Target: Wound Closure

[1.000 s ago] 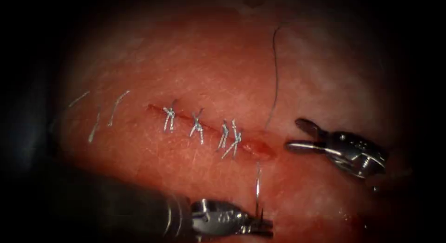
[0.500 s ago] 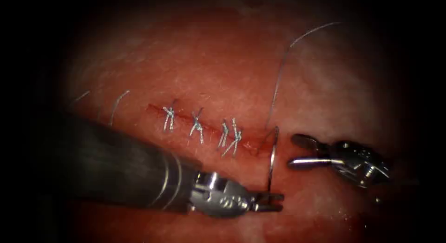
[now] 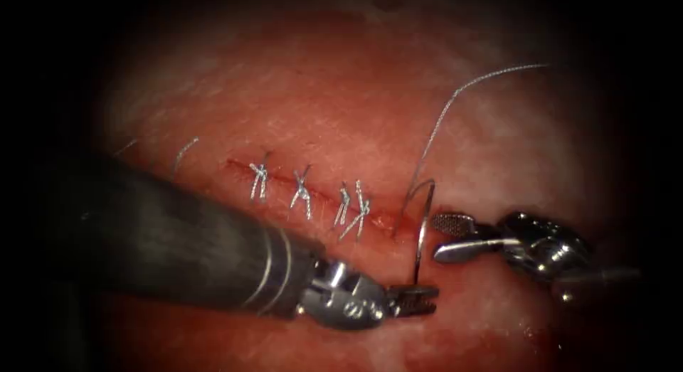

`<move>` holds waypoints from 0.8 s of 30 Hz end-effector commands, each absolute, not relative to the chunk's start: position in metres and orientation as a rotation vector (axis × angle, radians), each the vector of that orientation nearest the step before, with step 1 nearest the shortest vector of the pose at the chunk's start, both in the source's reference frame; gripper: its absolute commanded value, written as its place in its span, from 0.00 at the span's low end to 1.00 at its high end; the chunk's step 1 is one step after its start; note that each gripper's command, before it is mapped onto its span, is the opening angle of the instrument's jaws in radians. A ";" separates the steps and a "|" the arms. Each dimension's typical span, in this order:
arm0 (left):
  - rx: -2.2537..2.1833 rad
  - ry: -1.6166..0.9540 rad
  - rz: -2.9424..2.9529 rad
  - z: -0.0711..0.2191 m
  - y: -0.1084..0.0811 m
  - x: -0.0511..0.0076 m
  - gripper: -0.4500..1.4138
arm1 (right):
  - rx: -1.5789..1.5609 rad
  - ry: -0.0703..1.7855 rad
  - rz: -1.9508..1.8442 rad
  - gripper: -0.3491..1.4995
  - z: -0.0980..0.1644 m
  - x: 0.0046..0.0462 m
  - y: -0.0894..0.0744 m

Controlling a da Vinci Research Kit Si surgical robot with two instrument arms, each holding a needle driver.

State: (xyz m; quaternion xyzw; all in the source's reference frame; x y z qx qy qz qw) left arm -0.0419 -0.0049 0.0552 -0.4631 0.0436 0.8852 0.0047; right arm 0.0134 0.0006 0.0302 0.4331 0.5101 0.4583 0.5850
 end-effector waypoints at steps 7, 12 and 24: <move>-1.450 0.133 2.776 0.056 -0.006 -0.0424 0.00 | 1.059 1.206 1.159 0.66 0.031 0.0155 0.000; -1.450 0.133 2.776 0.056 -0.006 -0.0424 0.00 | 1.065 1.211 1.179 0.62 0.031 0.0165 0.000; -1.448 0.134 2.776 0.056 -0.006 -0.0425 0.00 | 1.022 1.225 1.222 0.00 0.031 0.0167 0.000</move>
